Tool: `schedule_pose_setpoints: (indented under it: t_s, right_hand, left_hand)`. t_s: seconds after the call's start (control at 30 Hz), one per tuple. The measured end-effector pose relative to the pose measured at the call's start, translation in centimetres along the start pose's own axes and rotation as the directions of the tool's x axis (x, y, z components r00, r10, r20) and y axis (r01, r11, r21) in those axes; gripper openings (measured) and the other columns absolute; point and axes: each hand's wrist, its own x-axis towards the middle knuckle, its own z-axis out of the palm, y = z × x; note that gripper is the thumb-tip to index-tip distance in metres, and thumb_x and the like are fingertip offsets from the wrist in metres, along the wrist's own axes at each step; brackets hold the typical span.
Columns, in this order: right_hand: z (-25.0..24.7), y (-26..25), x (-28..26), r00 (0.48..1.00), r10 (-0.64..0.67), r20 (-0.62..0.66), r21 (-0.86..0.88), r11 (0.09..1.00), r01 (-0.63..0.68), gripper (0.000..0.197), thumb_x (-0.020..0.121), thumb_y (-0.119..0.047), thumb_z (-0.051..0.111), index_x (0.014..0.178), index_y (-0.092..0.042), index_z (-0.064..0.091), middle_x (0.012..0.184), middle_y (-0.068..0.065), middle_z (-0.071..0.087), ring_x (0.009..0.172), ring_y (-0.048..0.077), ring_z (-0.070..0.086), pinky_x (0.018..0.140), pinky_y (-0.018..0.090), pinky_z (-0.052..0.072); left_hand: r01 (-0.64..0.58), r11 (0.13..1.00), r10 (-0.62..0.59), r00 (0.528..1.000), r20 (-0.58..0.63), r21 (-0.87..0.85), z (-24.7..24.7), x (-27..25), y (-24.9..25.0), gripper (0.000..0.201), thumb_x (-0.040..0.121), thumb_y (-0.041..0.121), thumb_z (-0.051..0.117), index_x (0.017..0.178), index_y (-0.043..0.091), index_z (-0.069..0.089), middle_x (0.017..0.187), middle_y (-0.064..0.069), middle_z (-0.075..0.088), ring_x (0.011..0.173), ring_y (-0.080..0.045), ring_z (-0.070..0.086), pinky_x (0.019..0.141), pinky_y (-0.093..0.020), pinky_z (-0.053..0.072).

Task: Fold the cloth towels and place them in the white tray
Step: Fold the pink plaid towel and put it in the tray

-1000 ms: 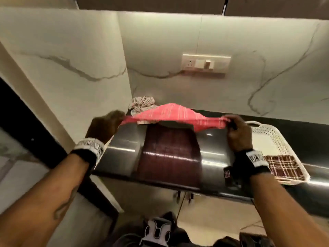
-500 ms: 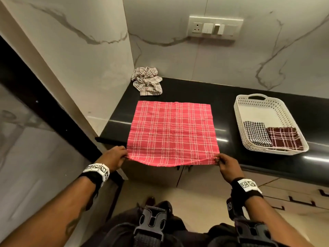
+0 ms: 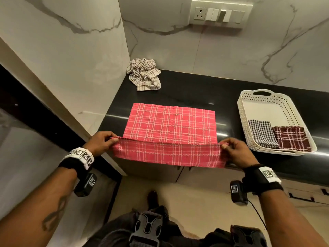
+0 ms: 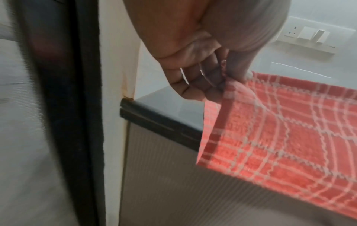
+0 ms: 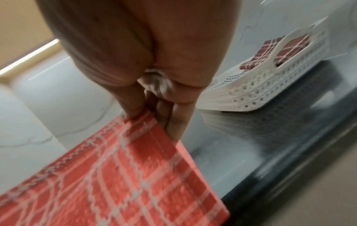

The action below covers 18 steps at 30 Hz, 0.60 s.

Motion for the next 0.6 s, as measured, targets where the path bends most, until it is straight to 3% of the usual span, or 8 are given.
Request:
schedule_pose_setpoints:
  t_s: [0.1, 0.23, 0.33, 0.4, 0.47, 0.6]
  right_hand:
    - [0.2, -2.1, 5.7, 0.983, -0.044, -0.177, -0.063, 0.997, 0.034, 0.012, 0.094, -0.011, 0.064, 0.084, -0.018, 0.064, 0.079, 0.002, 0.068, 0.071, 0.016, 0.062, 0.069, 0.032, 0.051]
    - [0.5, -4.0, 12.6, 0.949, -0.045, -0.312, -0.146, 0.989, -0.001, 0.005, 0.092, -0.01, 0.065, 0.087, -0.01, 0.067, 0.086, 0.008, 0.068, 0.079, 0.02, 0.062, 0.076, 0.031, 0.049]
    - [1.0, -3.8, 17.4, 0.937, 0.018, -0.35, -0.173, 0.981, -0.084, 0.01, 0.091, -0.01, 0.066, 0.084, -0.017, 0.07, 0.091, 0.009, 0.072, 0.085, 0.022, 0.065, 0.082, 0.031, 0.05]
    - [1.8, -3.2, 18.0, 0.937, 0.055, -0.345, -0.207, 0.969, -0.133, 0.008, 0.091, -0.01, 0.066, 0.09, -0.011, 0.074, 0.094, 0.011, 0.073, 0.088, 0.023, 0.066, 0.079, 0.026, 0.046]
    - [2.3, -2.3, 22.5, 0.908, 0.126, -0.4, -0.215, 0.95, -0.227, 0.012, 0.09, -0.012, 0.066, 0.095, -0.009, 0.075, 0.096, 0.012, 0.074, 0.091, 0.026, 0.067, 0.079, 0.025, 0.045]
    - [2.3, -2.2, 22.5, 0.892, 0.155, -0.425, -0.243, 0.93, -0.277, 0.013, 0.089, -0.014, 0.067, 0.095, -0.008, 0.076, 0.097, 0.015, 0.074, 0.095, 0.031, 0.067, 0.082, 0.029, 0.047]
  left_hand:
    - [-0.024, 1.0, 0.027, 0.988, -0.154, 0.02, -1.2, 5.8, 1.7, 0.009, 0.094, 0.016, 0.064, 0.097, 0.013, 0.072, 0.091, -0.002, 0.072, 0.085, -0.018, 0.067, 0.077, -0.032, 0.05]
    - [-0.009, 0.999, 0.02, 0.97, -0.243, 0.045, -1.5, 13.9, 4.1, 0.011, 0.094, 0.02, 0.065, 0.098, 0.014, 0.072, 0.093, -0.002, 0.072, 0.087, -0.02, 0.066, 0.083, -0.031, 0.05]
    - [0.041, 0.992, -0.007, 0.963, -0.269, 0.122, -1.3, 19.3, 4.7, 0.01, 0.092, 0.021, 0.067, 0.096, 0.015, 0.073, 0.095, -0.005, 0.073, 0.09, -0.022, 0.066, 0.085, -0.03, 0.05]
    - [0.053, 0.987, -0.012, 0.966, -0.258, 0.153, -0.5, 20.4, 4.3, 0.01, 0.092, 0.021, 0.067, 0.094, 0.016, 0.074, 0.097, -0.007, 0.074, 0.094, -0.025, 0.068, 0.088, -0.032, 0.051]
    - [0.072, 0.981, -0.032, 0.976, -0.214, 0.181, 0.1, 26.4, 4.1, 0.015, 0.093, 0.021, 0.066, 0.1, 0.012, 0.075, 0.101, -0.009, 0.074, 0.097, -0.028, 0.068, 0.089, -0.033, 0.05]
    - [0.096, 0.974, -0.054, 0.978, -0.2, 0.207, 0.9, 26.2, 3.3, 0.016, 0.092, 0.02, 0.067, 0.1, 0.009, 0.076, 0.102, -0.011, 0.074, 0.096, -0.027, 0.068, 0.088, -0.032, 0.049]
